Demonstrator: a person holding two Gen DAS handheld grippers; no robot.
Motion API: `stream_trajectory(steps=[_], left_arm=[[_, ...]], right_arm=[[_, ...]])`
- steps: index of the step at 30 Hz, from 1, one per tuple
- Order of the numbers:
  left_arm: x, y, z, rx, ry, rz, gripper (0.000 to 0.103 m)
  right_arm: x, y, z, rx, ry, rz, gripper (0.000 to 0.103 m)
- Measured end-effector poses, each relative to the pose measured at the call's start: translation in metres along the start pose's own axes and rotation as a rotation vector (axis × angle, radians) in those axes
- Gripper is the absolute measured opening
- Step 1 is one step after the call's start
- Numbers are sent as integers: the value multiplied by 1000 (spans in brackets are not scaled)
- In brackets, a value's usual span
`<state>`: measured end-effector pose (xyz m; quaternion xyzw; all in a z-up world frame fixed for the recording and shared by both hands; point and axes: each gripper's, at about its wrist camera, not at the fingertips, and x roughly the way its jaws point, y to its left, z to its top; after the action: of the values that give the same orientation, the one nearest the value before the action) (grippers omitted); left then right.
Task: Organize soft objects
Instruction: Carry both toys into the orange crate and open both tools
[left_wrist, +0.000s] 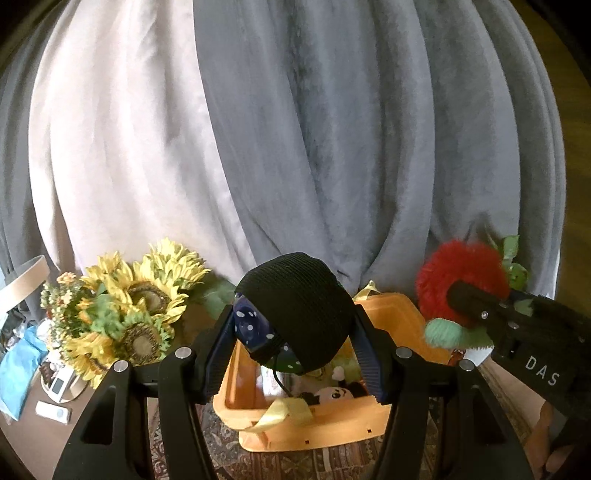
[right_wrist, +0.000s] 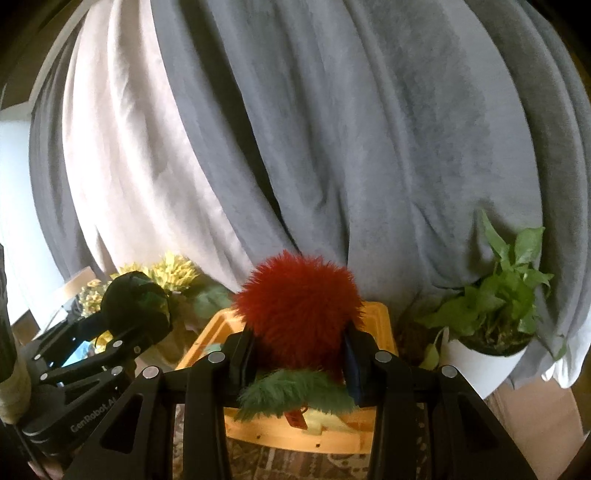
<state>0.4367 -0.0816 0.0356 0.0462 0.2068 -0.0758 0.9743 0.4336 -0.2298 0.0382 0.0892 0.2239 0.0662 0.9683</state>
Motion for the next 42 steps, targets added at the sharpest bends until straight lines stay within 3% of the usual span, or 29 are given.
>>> stream_trajectory(steps=[10,26,32,36,42], left_arm=[[56,3,0,-15,88,-19,60],[134,-1,-22,21,298,-74,60],[152,-3,-32,18,396,-116,62],[143,-2,-32,10,385,-97,77],[110,2,-23,19,315,-24,82]], right_arm=[[52,-16,4,1,78,-8,40],[127,-30,-17,-1,271,-20,40],[146,-37,-26,44,355,10,47],[147,-45,-28,97,379,0,57],[124,-40,-24,73,346,-51,57]])
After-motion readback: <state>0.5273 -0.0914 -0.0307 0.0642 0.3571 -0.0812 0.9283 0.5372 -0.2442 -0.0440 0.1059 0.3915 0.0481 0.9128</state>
